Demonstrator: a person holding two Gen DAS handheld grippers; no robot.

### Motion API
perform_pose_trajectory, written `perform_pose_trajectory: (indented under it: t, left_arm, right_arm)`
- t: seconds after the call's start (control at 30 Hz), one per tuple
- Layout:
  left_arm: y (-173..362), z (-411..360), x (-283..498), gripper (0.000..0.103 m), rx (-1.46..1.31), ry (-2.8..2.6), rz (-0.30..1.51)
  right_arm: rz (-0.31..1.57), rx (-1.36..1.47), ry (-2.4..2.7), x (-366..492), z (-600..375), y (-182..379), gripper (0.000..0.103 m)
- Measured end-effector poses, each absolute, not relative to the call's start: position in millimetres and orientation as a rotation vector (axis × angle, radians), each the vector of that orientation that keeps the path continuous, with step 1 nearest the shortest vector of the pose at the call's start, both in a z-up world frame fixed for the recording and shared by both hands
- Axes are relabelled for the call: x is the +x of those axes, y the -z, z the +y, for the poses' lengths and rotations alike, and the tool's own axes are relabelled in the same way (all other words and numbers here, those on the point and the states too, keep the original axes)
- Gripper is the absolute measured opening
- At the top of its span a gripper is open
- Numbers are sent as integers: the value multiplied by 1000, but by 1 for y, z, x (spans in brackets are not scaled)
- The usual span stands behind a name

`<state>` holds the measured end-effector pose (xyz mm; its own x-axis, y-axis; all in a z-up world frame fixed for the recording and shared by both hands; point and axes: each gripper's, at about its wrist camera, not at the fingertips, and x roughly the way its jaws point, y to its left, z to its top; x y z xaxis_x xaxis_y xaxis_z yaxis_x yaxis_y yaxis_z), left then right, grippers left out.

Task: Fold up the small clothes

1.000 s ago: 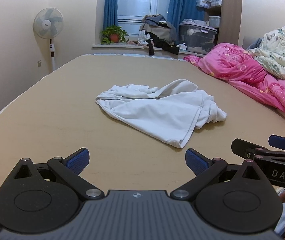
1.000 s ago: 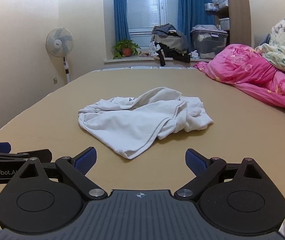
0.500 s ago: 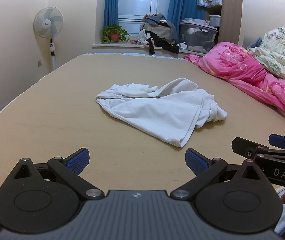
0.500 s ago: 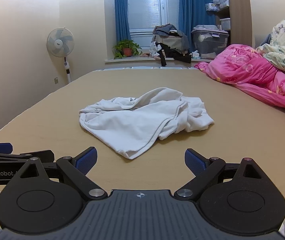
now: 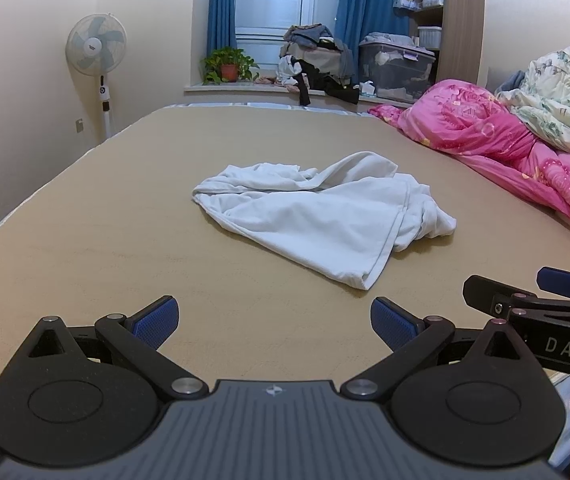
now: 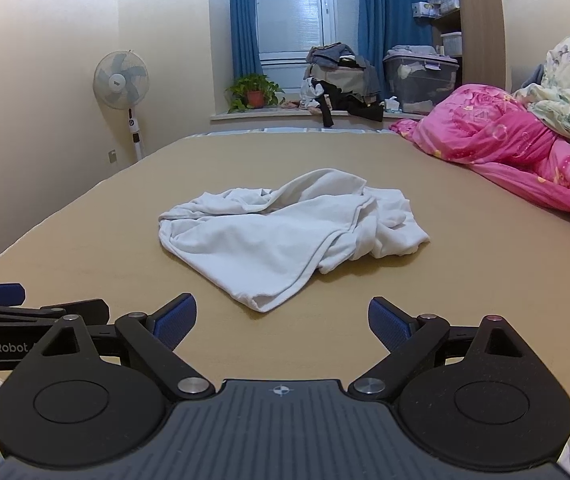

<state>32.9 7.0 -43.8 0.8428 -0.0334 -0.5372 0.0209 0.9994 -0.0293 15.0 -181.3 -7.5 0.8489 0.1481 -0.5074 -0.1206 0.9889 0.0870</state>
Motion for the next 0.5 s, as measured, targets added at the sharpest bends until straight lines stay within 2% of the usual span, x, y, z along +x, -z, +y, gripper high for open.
perform_pose_trajectory:
  t: [0.13, 0.2, 0.27, 0.3, 0.33, 0.37, 0.43, 0.5]
  left_arm:
    - [45, 6, 32, 101, -13, 33, 559]
    - [46, 6, 32, 91, -5, 33, 550]
    - [47, 6, 33, 64, 2, 43, 553]
    - [48, 7, 33, 54, 7, 47, 551]
    - [48, 7, 33, 35, 14, 48, 549]
    - [49, 7, 34, 23, 24, 50, 547]
    - [49, 8, 38, 17, 35, 58, 556]
    - [51, 9, 51, 17, 3, 87, 599]
  right_arm:
    - [546, 46, -147, 16, -180, 10, 89]
    - [547, 48, -154, 18, -180, 10, 85]
    - [543, 74, -153, 21, -186, 6, 69]
    - [541, 91, -152, 24, -191, 3, 64]
    - [540, 105, -157, 28, -197, -1, 52]
    - [530, 110, -166, 33, -204, -9, 44]
    - [472, 94, -177, 42, -221, -27, 43]
    - [429, 60, -195, 54, -241, -38, 43]
